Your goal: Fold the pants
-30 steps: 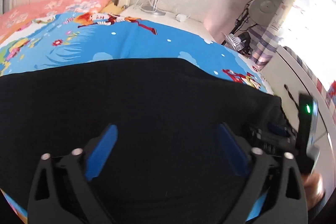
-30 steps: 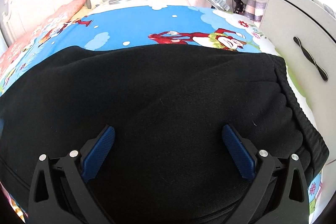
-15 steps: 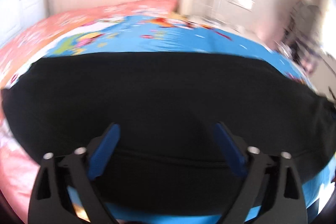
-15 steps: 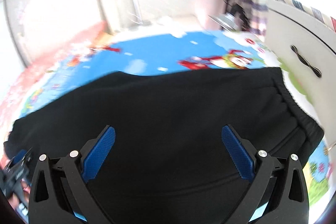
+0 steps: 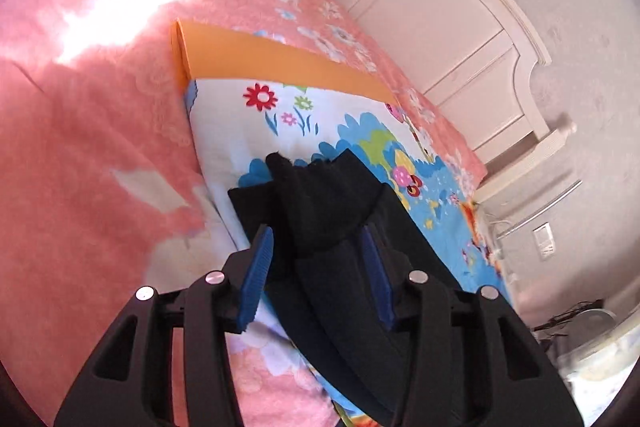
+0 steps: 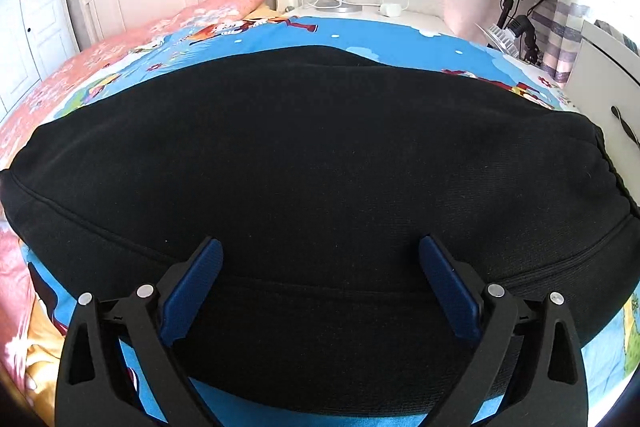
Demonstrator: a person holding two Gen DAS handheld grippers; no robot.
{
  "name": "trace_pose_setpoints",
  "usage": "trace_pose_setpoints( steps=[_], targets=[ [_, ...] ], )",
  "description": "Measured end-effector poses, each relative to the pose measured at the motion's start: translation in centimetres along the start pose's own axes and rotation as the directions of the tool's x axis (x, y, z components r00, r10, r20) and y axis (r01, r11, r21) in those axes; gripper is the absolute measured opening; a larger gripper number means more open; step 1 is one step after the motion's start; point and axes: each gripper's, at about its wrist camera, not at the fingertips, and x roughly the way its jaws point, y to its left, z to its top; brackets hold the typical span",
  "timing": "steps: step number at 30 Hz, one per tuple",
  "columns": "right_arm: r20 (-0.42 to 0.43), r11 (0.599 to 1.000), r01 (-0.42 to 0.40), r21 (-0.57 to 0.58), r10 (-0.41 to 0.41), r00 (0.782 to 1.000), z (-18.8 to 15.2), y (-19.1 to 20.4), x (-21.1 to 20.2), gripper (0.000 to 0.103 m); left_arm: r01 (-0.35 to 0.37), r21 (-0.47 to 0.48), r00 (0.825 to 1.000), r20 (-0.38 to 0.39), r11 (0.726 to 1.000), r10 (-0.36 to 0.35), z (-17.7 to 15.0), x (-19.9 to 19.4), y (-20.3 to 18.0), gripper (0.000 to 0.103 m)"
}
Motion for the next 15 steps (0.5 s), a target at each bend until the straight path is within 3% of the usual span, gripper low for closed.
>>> trace_pose_setpoints(
  steps=[2,8,10,15],
  targets=[
    [0.006,1.0,0.0,-0.005,0.001,1.0,0.0,0.0,0.0,0.096,0.02,-0.023,0.999,-0.046,1.0,-0.021,-0.2,0.7,0.3,0.044],
    [0.013,1.0,-0.006,-0.008,0.006,1.0,-0.1,0.0,0.2,0.097,-0.011,-0.018,0.993,-0.117,1.0,0.009,-1.2,3.7,-0.8,0.025],
    [0.012,1.0,-0.009,-0.008,0.009,1.0,-0.1,-0.1,0.2,0.097,-0.021,-0.033,0.994,-0.106,0.999,0.018,-1.3,3.4,-0.7,0.016],
    [0.0,1.0,-0.027,0.0,0.027,1.0,0.0,-0.3,0.2,0.097,-0.068,0.022,0.996,-0.051,0.997,0.069,-1.8,0.9,-2.6,0.015]
  ],
)
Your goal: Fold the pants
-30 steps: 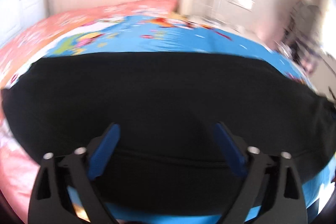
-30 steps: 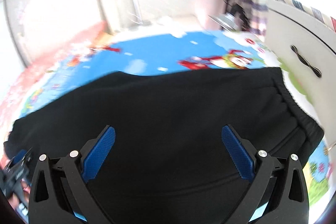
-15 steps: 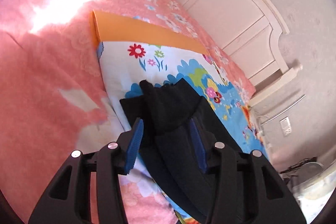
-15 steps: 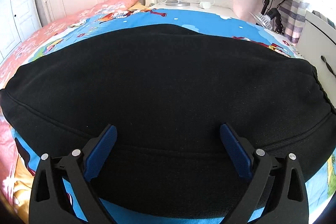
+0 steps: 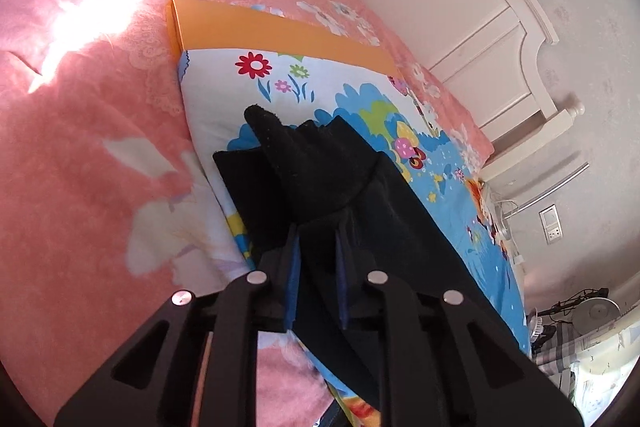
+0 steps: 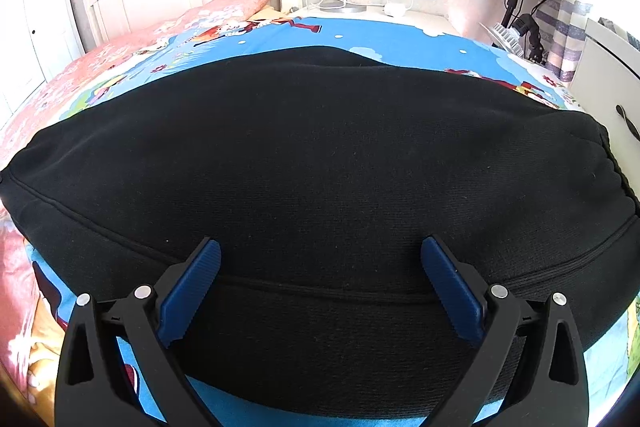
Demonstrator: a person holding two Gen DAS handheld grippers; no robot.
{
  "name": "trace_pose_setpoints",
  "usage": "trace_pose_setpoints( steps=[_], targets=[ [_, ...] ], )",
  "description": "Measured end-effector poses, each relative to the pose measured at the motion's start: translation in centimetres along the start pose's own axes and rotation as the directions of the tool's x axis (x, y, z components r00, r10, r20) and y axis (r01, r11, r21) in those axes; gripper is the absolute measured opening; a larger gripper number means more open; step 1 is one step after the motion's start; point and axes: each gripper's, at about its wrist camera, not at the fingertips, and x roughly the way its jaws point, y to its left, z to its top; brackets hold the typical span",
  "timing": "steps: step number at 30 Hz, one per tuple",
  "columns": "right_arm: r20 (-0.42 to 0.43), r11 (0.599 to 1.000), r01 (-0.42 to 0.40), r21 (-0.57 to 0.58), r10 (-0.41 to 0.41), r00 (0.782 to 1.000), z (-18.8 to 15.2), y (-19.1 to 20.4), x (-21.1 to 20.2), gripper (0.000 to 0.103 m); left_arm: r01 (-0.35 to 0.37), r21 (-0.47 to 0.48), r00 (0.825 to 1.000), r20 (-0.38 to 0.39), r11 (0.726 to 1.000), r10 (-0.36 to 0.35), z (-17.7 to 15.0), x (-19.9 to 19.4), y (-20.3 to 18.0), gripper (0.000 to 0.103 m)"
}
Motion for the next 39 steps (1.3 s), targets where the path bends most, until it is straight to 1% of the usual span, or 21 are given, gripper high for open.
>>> trace_pose_setpoints(
  steps=[2,4,5,6,7,9,10,12,14,17,19,22,24,25,26,29,31,32,35,37,39],
  targets=[
    [-0.002,1.0,0.004,0.002,-0.004,1.0,0.0,0.1,0.0,0.097,-0.026,-0.004,1.0,-0.005,1.0,0.025,-0.2,0.2,0.2,0.016],
    [-0.005,1.0,0.007,-0.001,-0.007,1.0,0.1,0.2,0.1,0.098,-0.06,-0.006,0.996,-0.06,0.998,0.06,-0.2,2.0,0.9,0.029],
    [-0.007,1.0,0.006,-0.002,-0.006,1.0,0.0,0.2,0.0,0.098,-0.055,-0.064,0.997,-0.061,0.996,0.051,-0.2,2.2,2.0,0.034],
    [-0.009,1.0,0.001,-0.002,-0.001,1.0,0.1,0.1,0.0,0.097,-0.064,-0.081,0.997,-0.038,0.995,0.062,-0.3,1.8,2.4,0.045],
    [-0.012,1.0,-0.009,0.005,0.009,1.0,0.1,-0.1,-0.1,0.097,-0.086,-0.067,0.996,0.005,0.994,0.086,-0.3,1.0,2.1,0.046],
    [-0.016,1.0,-0.015,0.027,0.015,1.0,0.3,-0.2,-0.4,0.097,-0.205,0.04,0.971,0.132,0.978,0.198,-0.6,-0.7,-0.1,0.045],
    [-0.012,0.999,-0.019,0.038,0.02,1.0,0.4,-0.2,-0.7,0.097,-0.221,0.089,0.962,0.181,0.971,0.203,-0.9,-1.4,-1.2,0.044],
    [0.015,0.997,-0.055,0.048,0.054,0.998,0.7,0.1,-1.5,0.097,-0.166,0.231,0.971,0.207,0.959,0.118,-2.0,-2.0,-4.2,0.044],
    [0.042,0.999,-0.047,0.016,0.046,0.998,1.1,0.9,-2.2,0.097,-0.135,0.388,0.98,0.186,0.912,0.067,-4.0,-1.5,-7.2,0.041],
    [0.01,0.999,-0.034,0.019,0.034,0.999,1.2,1.3,-1.8,0.097,-0.12,0.558,0.99,0.125,0.821,0.06,-7.8,0.1,-10.5,0.038],
    [-0.017,0.999,-0.006,0.038,0.006,1.0,1.1,1.1,-1.3,0.097,-0.1,0.63,0.995,0.076,0.77,0.068,-10.0,1.4,-11.9,0.038],
    [-0.05,0.999,0.021,0.05,-0.018,0.999,0.8,0.7,-0.5,0.098,-0.023,0.719,0.994,-0.061,0.694,0.096,-13.4,3.9,-13.1,0.041],
    [-0.06,0.998,0.021,0.058,-0.018,0.998,0.7,0.5,-0.1,0.098,-0.087,0.788,0.99,-0.002,0.61,0.144,-15.1,4.4,-13.8,0.042],
    [-0.059,0.998,0.025,0.053,-0.022,0.998,0.6,0.6,-0.2,0.098,-0.098,0.793,0.988,0.006,0.601,0.153,-15.2,4.5,-14.0,0.042],
    [-0.062,0.998,0.032,0.049,-0.029,0.998,0.6,0.7,-0.1,0.098,-0.093,0.783,0.988,-0.006,0.615,0.157,-15.1,4.5,-14.0,0.043],
    [-0.061,0.998,0.042,0.045,-0.039,0.997,0.5,0.7,0.1,0.098,-0.019,0.755,0.991,-0.074,0.655,0.115,-14.7,4.4,-13.7,0.063],
    [-0.06,0.998,0.041,0.046,-0.038,0.997,0.5,0.7,0.1,0.098,-0.017,0.773,0.99,-0.078,0.635,0.121,-15.4,4.3,-14.0,0.078],
    [-0.06,0.998,0.04,0.046,-0.038,0.997,0.5,0.7,0.1,0.098,-0.036,0.775,0.989,-0.062,0.631,0.133,-15.7,4.3,-14.2,0.079],
    [-0.058,0.998,0.043,0.046,-0.04,0.997,0.4,0.7,0.1,0.098,-0.082,0.76,0.987,-0.029,0.645,0.16,-16.0,4.6,-14.4,0.087],
    [-0.058,0.998,0.043,0.051,-0.04,0.998,0.4,0.6,0.1,0.098,-0.124,0.752,0.982,0.0,0.647,0.189,-16.0,4.7,-14.3,0.101],
    [-0.061,0.997,0.047,0.06,-0.043,0.997,0.4,0.6,0.2,0.098,-0.125,0.745,0.983,0.002,0.656,0.185,-15.9,4.7,-14.1,0.101]
  ],
)
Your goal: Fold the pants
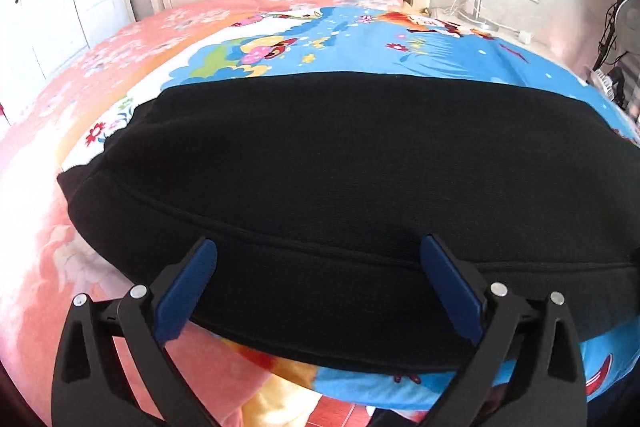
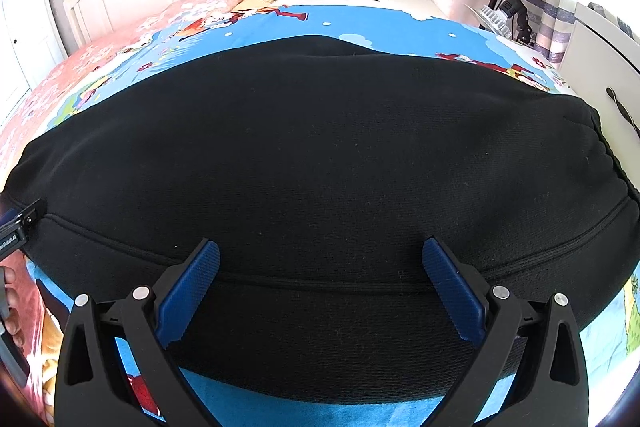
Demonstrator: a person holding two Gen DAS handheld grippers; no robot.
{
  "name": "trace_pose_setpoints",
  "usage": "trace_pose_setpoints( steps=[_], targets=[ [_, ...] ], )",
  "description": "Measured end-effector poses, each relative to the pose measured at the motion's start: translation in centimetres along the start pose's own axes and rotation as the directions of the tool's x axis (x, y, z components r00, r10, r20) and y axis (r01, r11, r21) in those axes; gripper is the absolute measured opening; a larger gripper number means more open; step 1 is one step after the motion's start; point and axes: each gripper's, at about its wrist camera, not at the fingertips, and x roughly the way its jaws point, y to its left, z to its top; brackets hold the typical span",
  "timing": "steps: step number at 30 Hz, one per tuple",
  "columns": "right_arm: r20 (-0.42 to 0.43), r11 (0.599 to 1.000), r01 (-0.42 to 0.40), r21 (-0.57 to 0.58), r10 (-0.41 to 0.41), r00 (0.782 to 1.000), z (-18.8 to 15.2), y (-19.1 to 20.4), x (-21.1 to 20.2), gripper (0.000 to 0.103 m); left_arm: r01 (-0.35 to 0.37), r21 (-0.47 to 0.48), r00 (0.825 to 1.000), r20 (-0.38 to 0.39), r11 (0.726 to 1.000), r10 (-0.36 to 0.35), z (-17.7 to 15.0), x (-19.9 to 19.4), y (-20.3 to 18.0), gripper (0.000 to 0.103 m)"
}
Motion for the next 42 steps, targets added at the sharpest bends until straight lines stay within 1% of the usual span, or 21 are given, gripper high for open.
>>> trace_pose_setpoints(
  steps=[4,8,9,10,11,13,14,16,19,21,23,25,27,28,30,32,34,37,39,40,42],
  targets=[
    [-0.002,1.0,0.026,0.004,-0.026,1.0,0.0,0.3,0.0,0.098,0.033,0.029,0.999,0.009,0.999,-0.033,0.1,0.1,0.5,0.101],
    [0.004,1.0,0.023,-0.001,-0.023,1.0,-0.1,0.3,0.0,0.098,0.008,0.032,0.999,0.031,0.999,-0.009,0.2,-0.3,0.6,0.101],
    [0.01,1.0,0.021,-0.004,-0.02,1.0,-0.2,0.2,0.0,0.098,-0.014,0.032,0.999,0.047,0.999,0.012,0.4,-0.5,0.5,0.091],
    [0.017,1.0,0.017,-0.004,-0.016,1.0,-0.3,0.2,0.0,0.098,-0.029,0.04,0.998,0.06,0.999,0.026,0.7,-0.7,0.4,0.078],
    [0.022,1.0,0.015,-0.004,-0.015,1.0,-0.4,0.2,0.0,0.098,-0.027,0.051,0.997,0.071,0.998,0.024,1.2,-0.9,0.2,0.071],
    [0.027,1.0,0.017,-0.005,-0.017,0.999,-0.5,0.2,0.0,0.098,0.014,0.066,0.996,0.083,0.998,-0.02,2.4,-1.0,-0.1,0.054],
    [0.026,1.0,0.019,-0.006,-0.019,0.999,-0.5,0.3,-0.1,0.098,0.045,0.079,0.995,0.09,0.996,-0.052,3.4,-0.9,-0.4,0.053],
    [0.024,1.0,0.021,-0.009,-0.02,1.0,-0.5,0.3,-0.1,0.098,0.068,0.092,0.991,0.107,0.993,-0.078,5.2,-0.6,-0.6,0.053],
    [0.024,1.0,0.02,-0.011,-0.02,1.0,-0.5,0.3,-0.1,0.098,0.048,0.097,0.992,0.112,0.994,-0.059,8.5,1.0,-0.2,0.053],
    [0.022,1.0,0.022,-0.011,-0.022,1.0,-0.5,0.4,0.0,0.098,0.036,0.095,0.999,0.038,0.995,-0.039,10.2,3.4,0.3,0.053],
    [0.024,1.0,0.02,-0.011,-0.02,1.0,-0.5,0.4,0.0,0.098,-0.004,0.073,1.0,-0.016,0.997,0.005,10.9,5.6,1.2,0.053],
    [0.022,1.0,0.021,-0.015,-0.02,1.0,-0.5,0.4,0.0,0.098,0.02,0.053,0.994,-0.107,0.998,-0.015,10.7,7.8,2.0,0.054],
    [0.01,1.0,0.021,-0.017,-0.02,1.0,-0.3,0.3,0.0,0.098,0.056,0.009,0.995,-0.086,0.998,-0.055,10.2,7.9,2.8,0.056],
    [0.006,0.999,0.032,-0.019,-0.032,0.999,-0.1,0.3,-0.2,0.098,0.062,0.002,0.995,-0.079,0.998,-0.062,10.0,7.9,3.1,0.058],
    [0.032,0.996,0.074,-0.049,-0.072,0.997,0.4,1.1,-0.9,0.098,0.056,-0.034,0.997,-0.053,0.998,-0.058,9.6,7.1,3.9,0.057],
    [0.08,0.993,0.07,-0.096,-0.063,0.995,1.1,2.2,-1.8,0.098,0.072,-0.072,0.997,0.008,0.995,-0.072,9.0,5.0,4.8,0.057],
    [0.091,0.996,0.028,-0.09,-0.02,0.996,2.1,3.0,-2.1,0.098,0.071,-0.116,0.995,0.075,0.991,-0.062,8.1,2.8,6.1,0.057],
    [0.078,0.993,-0.085,-0.08,0.091,0.993,4.4,4.9,-1.6,0.098,0.042,-0.257,0.991,0.135,0.966,-0.008,6.5,-0.5,10.4,0.057],
    [0.085,0.982,-0.151,-0.116,0.162,0.983,6.2,7.0,-1.3,0.098,0.075,-0.42,0.987,0.163,0.904,-0.006,4.9,-2.6,15.3,0.056],
    [0.082,0.975,-0.178,-0.136,0.19,0.978,6.9,8.0,-1.0,0.098,0.107,-0.499,0.984,0.178,0.86,-0.019,3.8,-3.5,17.9,0.056],
    [0.074,0.959,-0.23,-0.167,0.244,0.967,8.3,10.4,-0.4,0.098,0.164,-0.587,0.98,0.192,0.793,-0.06,2.2,-4.2,21.4,0.054]
  ],
)
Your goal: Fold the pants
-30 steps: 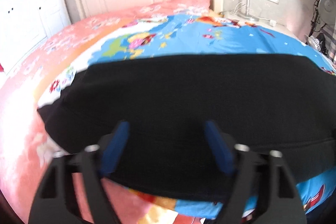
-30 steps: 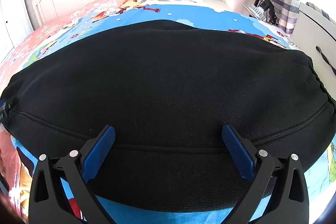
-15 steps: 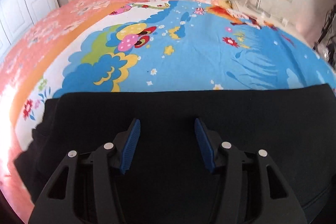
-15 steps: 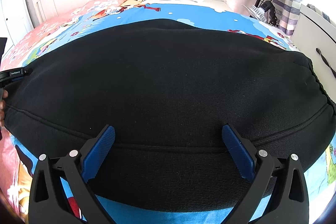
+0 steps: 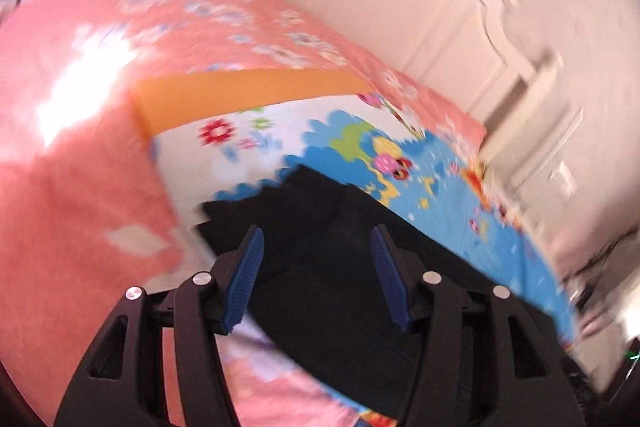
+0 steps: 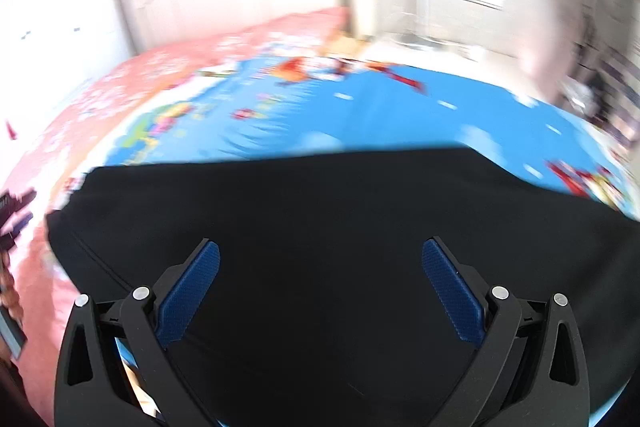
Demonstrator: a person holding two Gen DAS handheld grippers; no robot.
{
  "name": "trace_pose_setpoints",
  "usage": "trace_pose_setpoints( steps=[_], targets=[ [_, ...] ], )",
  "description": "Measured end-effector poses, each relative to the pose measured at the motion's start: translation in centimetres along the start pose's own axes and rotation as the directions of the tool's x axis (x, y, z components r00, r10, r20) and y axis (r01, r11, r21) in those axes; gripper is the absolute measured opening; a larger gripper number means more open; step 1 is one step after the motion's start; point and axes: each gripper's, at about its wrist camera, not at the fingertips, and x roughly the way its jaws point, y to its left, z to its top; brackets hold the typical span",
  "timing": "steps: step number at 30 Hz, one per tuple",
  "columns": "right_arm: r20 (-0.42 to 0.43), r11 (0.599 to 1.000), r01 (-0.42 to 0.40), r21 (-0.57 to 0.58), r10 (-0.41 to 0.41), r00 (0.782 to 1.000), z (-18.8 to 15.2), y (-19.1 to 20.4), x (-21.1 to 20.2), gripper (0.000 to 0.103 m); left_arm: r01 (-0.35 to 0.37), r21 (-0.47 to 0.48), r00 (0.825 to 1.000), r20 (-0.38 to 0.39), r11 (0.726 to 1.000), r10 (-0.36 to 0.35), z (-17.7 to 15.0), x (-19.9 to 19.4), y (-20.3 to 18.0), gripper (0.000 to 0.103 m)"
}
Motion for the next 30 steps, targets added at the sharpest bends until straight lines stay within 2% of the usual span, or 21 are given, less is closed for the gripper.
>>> trace_pose_setpoints(
  steps=[3,5,6,9,12,15,17,20,24,26,30],
  targets=[
    [-0.011,0.997,-0.076,-0.027,0.075,0.997,1.9,2.7,2.6,0.096,0.09,-0.157,0.994,-0.046,0.984,-0.098,0.1,-0.4,4.5,0.051],
    [-0.033,0.996,-0.066,-0.057,0.064,0.997,2.5,4.1,5.0,0.092,0.168,-0.273,0.978,-0.075,0.947,-0.195,-0.6,0.3,6.5,0.05],
    [-0.051,0.996,-0.062,-0.067,0.058,0.997,2.5,4.8,6.0,0.09,0.188,-0.303,0.971,-0.083,0.934,-0.222,-1.0,0.7,7.0,0.05],
    [-0.142,0.996,-0.066,-0.058,0.057,0.988,1.7,5.2,9.1,0.088,0.192,-0.337,0.964,-0.109,0.922,-0.241,-1.6,2.4,7.6,0.05],
    [-0.141,0.996,-0.039,-0.084,0.027,0.99,1.0,5.5,9.7,0.091,0.21,-0.39,0.957,-0.106,0.897,-0.27,-2.1,3.7,8.3,0.05],
    [-0.154,0.995,-0.024,-0.1,0.008,0.988,0.9,5.8,10.1,0.094,0.194,-0.421,0.958,-0.111,0.886,-0.263,-2.0,5.1,9.0,0.05],
    [-0.154,0.994,-0.021,-0.107,0.004,0.988,0.7,5.9,10.2,0.095,0.205,-0.445,0.954,-0.11,0.872,-0.28,-2.0,5.9,9.6,0.05],
    [-0.148,0.994,-0.022,-0.107,0.006,0.989,0.5,5.9,10.1,0.095,0.245,-0.44,0.945,-0.093,0.864,-0.315,-2.0,6.3,9.9,0.05],
    [-0.148,0.994,-0.025,-0.106,0.009,0.989,0.6,5.9,10.2,0.095,0.265,-0.425,0.94,-0.085,0.866,-0.33,-1.5,6.4,10.0,0.04],
    [-0.149,0.994,-0.025,-0.105,0.009,0.989,0.5,5.9,10.1,0.095,0.25,-0.41,0.942,-0.105,0.877,-0.318,-1.4,6.7,9.9,0.04],
    [-0.149,0.994,-0.024,-0.106,0.008,0.989,0.5,5.9,10.1,0.095,0.276,-0.403,0.936,-0.095,0.873,-0.34,-1.0,7.2,9.8,0.039]
  ],
)
